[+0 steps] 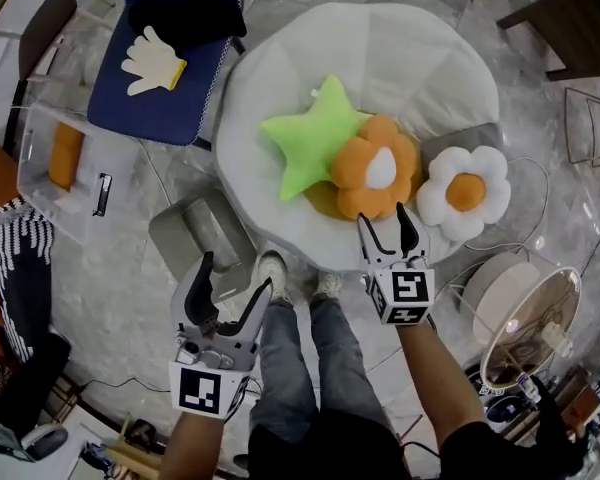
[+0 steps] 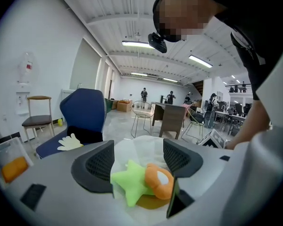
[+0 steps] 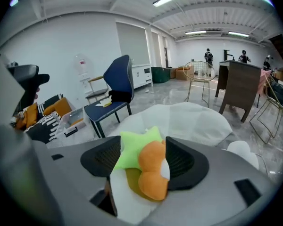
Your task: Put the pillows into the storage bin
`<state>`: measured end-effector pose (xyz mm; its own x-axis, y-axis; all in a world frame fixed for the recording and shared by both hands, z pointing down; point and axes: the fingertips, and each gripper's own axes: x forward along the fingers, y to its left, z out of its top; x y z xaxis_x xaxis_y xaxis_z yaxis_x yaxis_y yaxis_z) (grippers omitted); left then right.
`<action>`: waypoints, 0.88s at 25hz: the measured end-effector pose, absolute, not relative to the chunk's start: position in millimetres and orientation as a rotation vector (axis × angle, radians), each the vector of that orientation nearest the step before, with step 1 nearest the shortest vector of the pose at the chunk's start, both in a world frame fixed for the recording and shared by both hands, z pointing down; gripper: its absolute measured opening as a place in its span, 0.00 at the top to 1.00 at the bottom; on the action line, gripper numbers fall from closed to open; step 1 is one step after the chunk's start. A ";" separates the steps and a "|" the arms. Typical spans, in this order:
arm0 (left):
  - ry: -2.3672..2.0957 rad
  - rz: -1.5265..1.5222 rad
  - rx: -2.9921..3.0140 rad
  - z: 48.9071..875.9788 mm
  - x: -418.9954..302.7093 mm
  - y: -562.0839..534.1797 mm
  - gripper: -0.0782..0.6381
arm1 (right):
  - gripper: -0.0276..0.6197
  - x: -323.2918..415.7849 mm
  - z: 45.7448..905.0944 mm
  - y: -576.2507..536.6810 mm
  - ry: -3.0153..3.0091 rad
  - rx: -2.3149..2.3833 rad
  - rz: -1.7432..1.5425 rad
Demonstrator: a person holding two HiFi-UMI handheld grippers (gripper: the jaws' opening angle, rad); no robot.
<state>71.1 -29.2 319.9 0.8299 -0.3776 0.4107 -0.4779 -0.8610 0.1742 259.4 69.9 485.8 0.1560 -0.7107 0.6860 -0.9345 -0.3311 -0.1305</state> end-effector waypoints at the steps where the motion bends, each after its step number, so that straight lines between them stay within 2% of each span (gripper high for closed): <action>1: -0.668 0.545 2.726 327.3 67.9 -31.3 0.43 | 0.51 257.5 497.7 65.4 -1.572 2.094 0.968; 10: -0.691 0.597 2.742 352.5 54.3 -41.6 0.43 | 0.49 257.9 606.9 25.9 -1.414 2.043 1.137; 22: -0.786 0.746 2.617 394.9 9.8 -31.6 0.43 | 0.36 254.7 701.8 12.2 -1.206 1.916 1.151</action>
